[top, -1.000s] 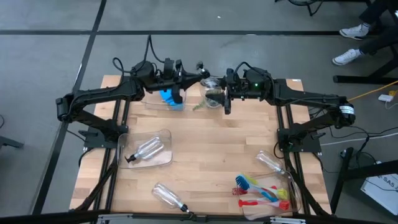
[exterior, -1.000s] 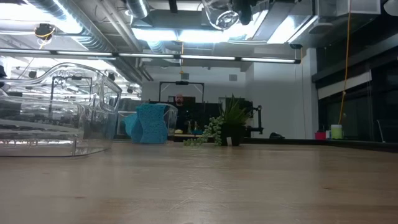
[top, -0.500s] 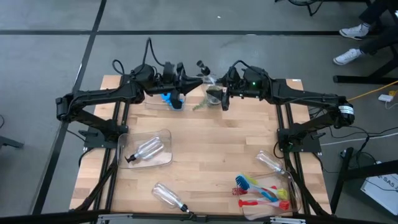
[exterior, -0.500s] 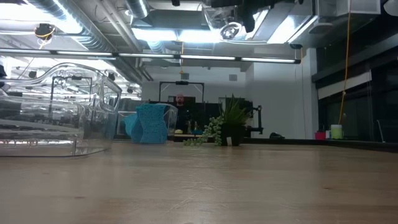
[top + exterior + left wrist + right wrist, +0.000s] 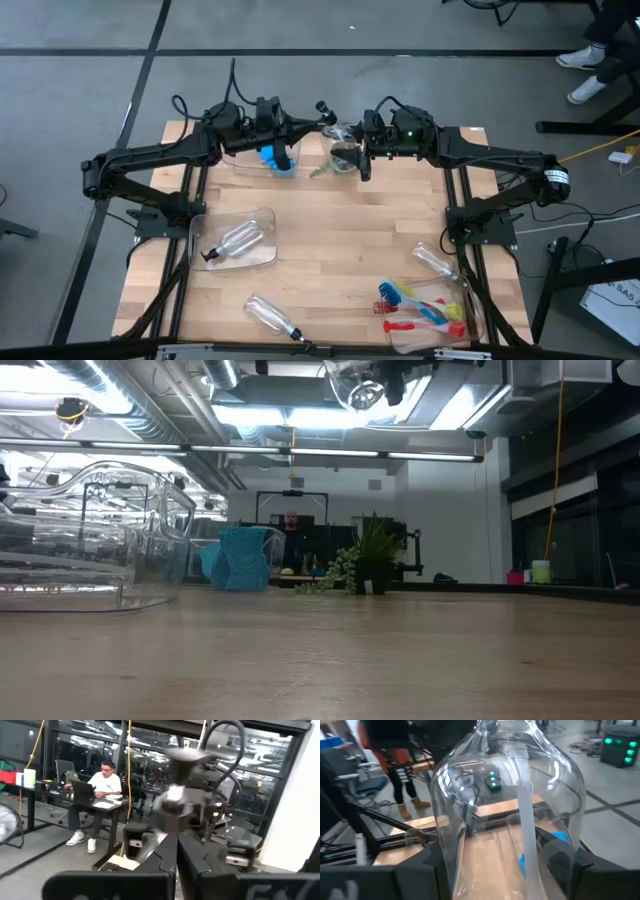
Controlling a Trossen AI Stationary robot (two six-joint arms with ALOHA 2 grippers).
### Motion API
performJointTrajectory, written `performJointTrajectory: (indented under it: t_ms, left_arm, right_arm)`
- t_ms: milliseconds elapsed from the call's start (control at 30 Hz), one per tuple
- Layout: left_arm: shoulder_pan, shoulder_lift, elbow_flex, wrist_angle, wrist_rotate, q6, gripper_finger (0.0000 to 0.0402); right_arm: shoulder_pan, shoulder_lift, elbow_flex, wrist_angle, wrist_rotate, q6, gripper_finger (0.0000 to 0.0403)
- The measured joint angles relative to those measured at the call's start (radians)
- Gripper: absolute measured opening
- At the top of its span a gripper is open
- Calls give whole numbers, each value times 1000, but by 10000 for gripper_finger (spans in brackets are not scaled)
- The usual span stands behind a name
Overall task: Pick & Place Kitchen Sink Supplies
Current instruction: Put the transparent soap dispenser into the middle transparent bin
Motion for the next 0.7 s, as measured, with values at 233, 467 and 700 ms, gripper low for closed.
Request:
performJointTrajectory:
  t_ms: [233, 467, 700]
  left_arm:
    - [8, 24, 0, 64, 3, -4, 1]
    - [8, 35, 0, 89, 21, -16, 1]
    - [8, 36, 0, 109, 18, -15, 1]
  right_arm:
    - [1, 0, 0, 26, -50, 27, 216]
    - [2, 0, 0, 27, -57, 35, 216]
    - [2, 0, 0, 27, -58, 35, 216]
